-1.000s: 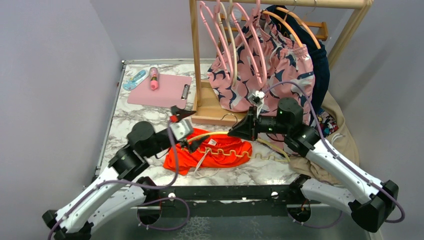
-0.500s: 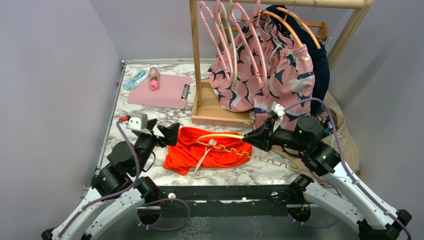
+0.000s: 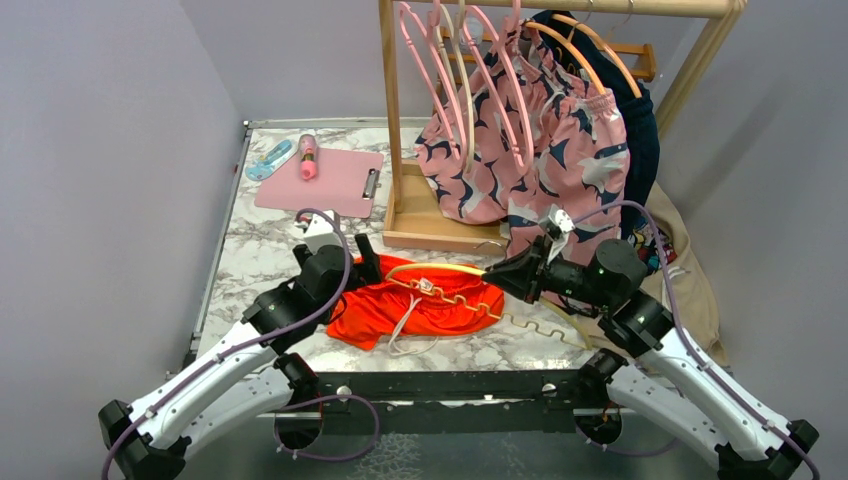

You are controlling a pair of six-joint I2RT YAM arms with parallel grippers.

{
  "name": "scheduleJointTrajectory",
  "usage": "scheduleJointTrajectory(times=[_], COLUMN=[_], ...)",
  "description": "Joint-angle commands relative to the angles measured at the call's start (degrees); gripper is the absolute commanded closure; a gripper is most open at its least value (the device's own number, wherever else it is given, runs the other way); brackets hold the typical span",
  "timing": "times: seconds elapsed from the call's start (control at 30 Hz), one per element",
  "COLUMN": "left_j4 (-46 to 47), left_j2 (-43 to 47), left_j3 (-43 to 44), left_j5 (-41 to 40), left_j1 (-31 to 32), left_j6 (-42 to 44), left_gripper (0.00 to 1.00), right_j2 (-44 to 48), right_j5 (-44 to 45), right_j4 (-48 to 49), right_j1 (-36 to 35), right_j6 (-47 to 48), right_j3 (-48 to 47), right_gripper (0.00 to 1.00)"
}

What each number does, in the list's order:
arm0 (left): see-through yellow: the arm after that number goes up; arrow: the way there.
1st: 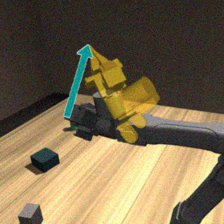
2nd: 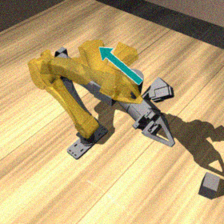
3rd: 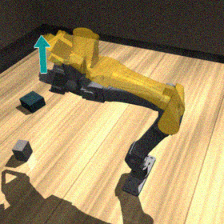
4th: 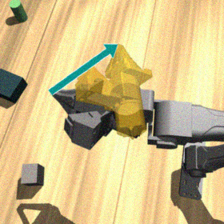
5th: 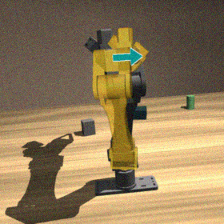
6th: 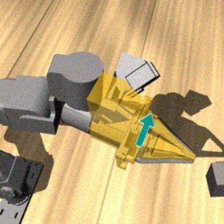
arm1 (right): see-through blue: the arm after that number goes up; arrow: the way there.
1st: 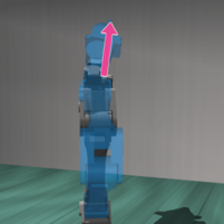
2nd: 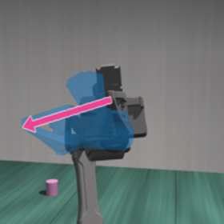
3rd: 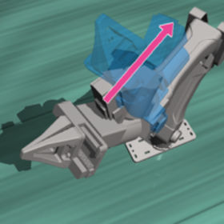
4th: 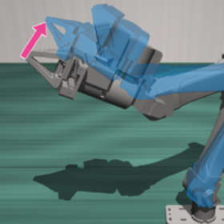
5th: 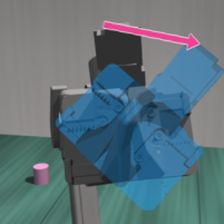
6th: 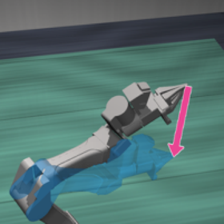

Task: Place the shorts on the hanger
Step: Hang the shorts on the hanger.

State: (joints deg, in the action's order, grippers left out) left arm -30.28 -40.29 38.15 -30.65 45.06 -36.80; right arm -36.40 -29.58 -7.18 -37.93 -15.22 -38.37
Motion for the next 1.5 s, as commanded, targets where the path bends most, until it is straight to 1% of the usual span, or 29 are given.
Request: scheduleJointTrajectory(times=[0.0,0.17,0.23,0.47,0.57,0.67,0.73,0.9,0.97,1.1,1.17,1.27,1.47], left_j4=[-0.92,-1.25,-1.86,-1.68,-0.68,-0.11,0.09,1.96,2.87,3.52,3.42,3.54,5.64], left_j2=[0.65,0.28,-1.14,-9.33,-11.6,-12.14,-11.33,-6.31,-4.37,-1.85,-0.77,0.28,0.17], left_j3=[2.24,3.04,3.54,6.91,8.23,8.54,7.93,4.85,3.73,2.0,0.93,-0.75,-2.24], left_j5=[-4.1,-2.3,-0.15,13.5,18.86,22.21,23.1,23.04,23.37,24.79,25.55,25.9,27.17], left_j1=[-1.45,-5.22,-8.12,-19.17,-22.7,-25.32,-26.21,-26.67,-26.69,-26.68,-26.71,-26.62,-26.63], left_j6=[-5.44,-5.58,-5.04,-2.71,-1.82,-0.25,1.19,5.94,7.28,8.59,9.02,8.8,8.11], left_gripper=[0.01,0.01,0.01,0.01,0.01,0.01,0.01,0.01,0.01,0.01,0.01,0.01,0.01], right_j2=[2.28,0.06,-0.83,-5.59,-8.64,-11.58,-12.28,-15.0,-15.64,-15.38,-12.95,-9.11,-9.62], right_j5=[2.42,-0.43,-0.34,-1.2,-2.59,-0.62,2.97,14.3,17.43,24.22,26.78,28.2,31.4], right_j4=[12.44,15.81,16.37,15.45,14.73,12.21,11.39,9.66,9.71,10.48,13.13,18.05,17.95], right_j1=[-0.3,-0.31,-0.32,-0.31,-0.43,-1.75,-4.07,-13.01,-15.05,-15.81,-15.93,-16.03,-16.03], right_j6=[-3.87,-2.83,-2.09,1.83,3.34,5.3,8.23,16.5,18.96,20.34,20.67,20.51,15.46], right_j3=[3.9,4.43,3.93,-0.04,-4.1,-8.76,-10.03,-13.27,-13.59,-10.85,-7.57,-2.24,-1.76], right_gripper=[0.99,0.99,0.99,0.99,0.99,0.99,0.99,0.99,0.99,0.99,0.99,0.99,0.99])
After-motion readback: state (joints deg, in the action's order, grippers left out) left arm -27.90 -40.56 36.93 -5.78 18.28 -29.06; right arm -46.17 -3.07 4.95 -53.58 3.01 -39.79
